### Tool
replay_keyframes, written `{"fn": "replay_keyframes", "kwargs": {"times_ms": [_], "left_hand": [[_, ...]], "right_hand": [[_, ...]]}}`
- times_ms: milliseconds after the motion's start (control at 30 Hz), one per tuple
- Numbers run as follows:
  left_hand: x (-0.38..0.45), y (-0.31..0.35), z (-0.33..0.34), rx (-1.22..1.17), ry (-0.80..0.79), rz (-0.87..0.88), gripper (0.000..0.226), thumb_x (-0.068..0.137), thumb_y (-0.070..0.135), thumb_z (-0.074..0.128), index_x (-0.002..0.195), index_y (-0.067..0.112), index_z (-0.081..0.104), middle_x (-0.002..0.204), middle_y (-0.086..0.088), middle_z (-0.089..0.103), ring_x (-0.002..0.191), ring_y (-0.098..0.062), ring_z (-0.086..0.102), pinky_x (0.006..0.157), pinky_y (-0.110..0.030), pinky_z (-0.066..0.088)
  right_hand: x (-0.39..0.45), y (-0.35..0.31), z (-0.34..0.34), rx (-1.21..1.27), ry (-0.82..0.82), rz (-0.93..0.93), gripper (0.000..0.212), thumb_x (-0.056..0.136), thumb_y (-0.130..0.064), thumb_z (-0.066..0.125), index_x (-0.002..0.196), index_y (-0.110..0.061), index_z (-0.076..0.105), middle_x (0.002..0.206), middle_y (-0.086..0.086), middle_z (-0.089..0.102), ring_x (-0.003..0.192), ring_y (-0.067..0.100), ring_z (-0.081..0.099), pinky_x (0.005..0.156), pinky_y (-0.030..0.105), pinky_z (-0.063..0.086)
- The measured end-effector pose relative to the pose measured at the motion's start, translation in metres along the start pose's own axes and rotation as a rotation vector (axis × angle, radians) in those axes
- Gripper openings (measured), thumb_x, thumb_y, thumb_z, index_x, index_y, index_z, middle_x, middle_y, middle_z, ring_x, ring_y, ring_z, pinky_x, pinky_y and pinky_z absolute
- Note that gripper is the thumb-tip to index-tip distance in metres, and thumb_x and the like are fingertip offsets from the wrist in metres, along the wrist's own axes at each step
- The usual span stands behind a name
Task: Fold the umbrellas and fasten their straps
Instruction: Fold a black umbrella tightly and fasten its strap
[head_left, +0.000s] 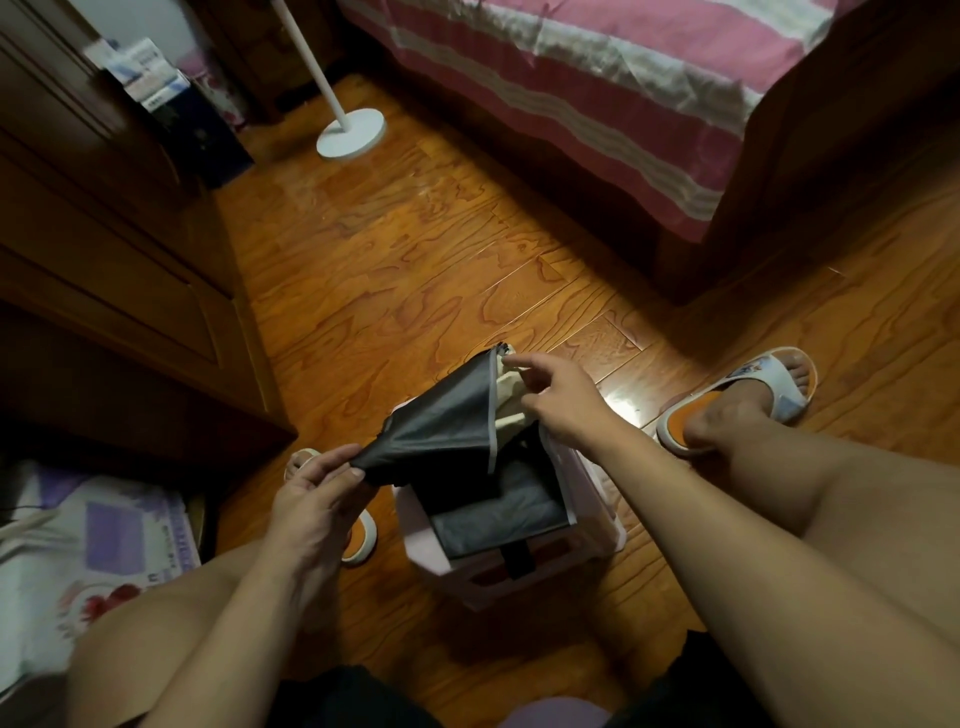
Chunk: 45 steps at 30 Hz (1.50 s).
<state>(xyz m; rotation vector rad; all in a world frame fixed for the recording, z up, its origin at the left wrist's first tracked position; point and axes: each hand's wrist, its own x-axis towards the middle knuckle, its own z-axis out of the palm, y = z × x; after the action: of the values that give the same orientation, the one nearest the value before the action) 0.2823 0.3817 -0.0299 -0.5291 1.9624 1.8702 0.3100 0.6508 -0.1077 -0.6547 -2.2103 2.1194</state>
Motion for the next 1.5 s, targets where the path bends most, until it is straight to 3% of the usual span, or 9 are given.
{"fn": "replay_keyframes", "kwargs": {"times_ms": [100, 267, 333, 500, 667, 933, 1167, 1300, 1500], "left_hand": [[0.000, 0.001, -0.002, -0.011, -0.002, -0.006, 0.026, 0.094, -0.008, 0.055, 0.111, 0.008, 0.067, 0.109, -0.013, 0.068, 0.099, -0.024, 0.070, 0.085, -0.033, 0.061], [-0.002, 0.003, -0.003, -0.003, -0.013, -0.006, 0.027, 0.095, -0.007, 0.056, 0.116, 0.007, 0.066, 0.108, -0.013, 0.069, 0.100, -0.025, 0.070, 0.083, -0.033, 0.061], [-0.003, 0.003, -0.002, -0.014, -0.020, -0.008, 0.027, 0.095, -0.007, 0.055, 0.114, 0.008, 0.066, 0.106, -0.011, 0.069, 0.098, -0.024, 0.069, 0.079, -0.030, 0.062], [-0.001, 0.002, 0.000, -0.061, -0.005, -0.019, 0.026, 0.095, -0.007, 0.055, 0.112, 0.009, 0.067, 0.103, -0.012, 0.070, 0.097, -0.025, 0.069, 0.076, -0.028, 0.062], [0.003, 0.000, -0.001, -0.070, 0.001, -0.012, 0.026, 0.095, -0.006, 0.056, 0.112, 0.011, 0.068, 0.107, -0.012, 0.070, 0.105, -0.027, 0.069, 0.088, -0.035, 0.057], [0.039, 0.028, 0.013, -0.040, 0.005, 0.088, 0.026, 0.097, 0.000, 0.057, 0.118, 0.012, 0.067, 0.108, -0.008, 0.073, 0.095, -0.018, 0.075, 0.084, -0.033, 0.058], [0.114, 0.030, 0.009, 0.616, 0.131, 0.430, 0.033, 0.098, 0.023, 0.064, 0.131, 0.022, 0.058, 0.113, 0.001, 0.062, 0.095, -0.008, 0.061, 0.082, -0.029, 0.051], [0.129, 0.001, -0.016, 1.182, -0.369, 0.939, 0.038, 0.098, 0.030, 0.064, 0.136, 0.027, 0.061, 0.133, 0.005, 0.056, 0.125, -0.013, 0.046, 0.102, -0.026, 0.034], [0.139, -0.014, -0.017, 1.261, -0.559, 0.560, 0.056, 0.106, 0.038, 0.046, 0.159, 0.034, 0.028, 0.165, 0.003, 0.028, 0.150, -0.019, 0.026, 0.118, -0.027, 0.018]], "right_hand": [[-0.001, -0.005, -0.006, -0.088, -0.031, -0.018, 0.051, 0.086, 0.011, 0.058, 0.118, -0.026, 0.073, 0.101, -0.014, 0.067, 0.091, 0.003, 0.062, 0.075, 0.020, 0.052], [-0.019, -0.021, -0.002, -0.008, 0.537, 0.065, 0.021, 0.090, -0.006, 0.058, 0.089, -0.024, 0.069, 0.094, -0.004, 0.069, 0.091, 0.015, 0.063, 0.076, 0.031, 0.050], [-0.035, -0.022, 0.013, 0.020, 0.415, 0.164, 0.008, 0.093, -0.020, 0.060, 0.097, -0.020, 0.066, 0.094, -0.002, 0.068, 0.090, 0.019, 0.064, 0.071, 0.032, 0.049], [-0.077, -0.016, 0.056, 0.123, 0.108, 0.211, 0.049, 0.088, -0.035, 0.076, 0.128, -0.026, 0.048, 0.098, -0.010, 0.066, 0.092, 0.006, 0.064, 0.075, 0.021, 0.048], [-0.083, -0.022, 0.061, -0.008, 0.048, 0.036, 0.041, 0.090, -0.018, 0.073, 0.120, -0.041, 0.057, 0.123, -0.001, 0.062, 0.114, 0.015, 0.060, 0.084, 0.019, 0.051], [0.029, -0.121, 0.038, -0.434, -0.025, -0.218, 0.017, 0.093, -0.018, 0.072, 0.110, -0.022, 0.074, 0.111, -0.004, 0.069, 0.110, 0.015, 0.062, 0.099, 0.036, 0.050], [0.136, -0.102, 0.050, -0.595, -0.200, 0.003, 0.006, 0.099, -0.012, 0.061, 0.099, -0.009, 0.066, 0.096, 0.007, 0.064, 0.093, 0.020, 0.060, 0.077, 0.031, 0.049], [0.160, -0.072, 0.057, -0.620, -0.243, 0.137, 0.006, 0.097, -0.006, 0.062, 0.100, -0.010, 0.065, 0.088, 0.002, 0.059, 0.088, 0.017, 0.057, 0.066, 0.024, 0.042], [0.085, -0.072, 0.036, -0.660, 0.257, 0.046, 0.014, 0.101, -0.023, 0.057, 0.112, -0.016, 0.062, 0.105, 0.000, 0.061, 0.097, 0.018, 0.056, 0.079, 0.030, 0.042]]}}
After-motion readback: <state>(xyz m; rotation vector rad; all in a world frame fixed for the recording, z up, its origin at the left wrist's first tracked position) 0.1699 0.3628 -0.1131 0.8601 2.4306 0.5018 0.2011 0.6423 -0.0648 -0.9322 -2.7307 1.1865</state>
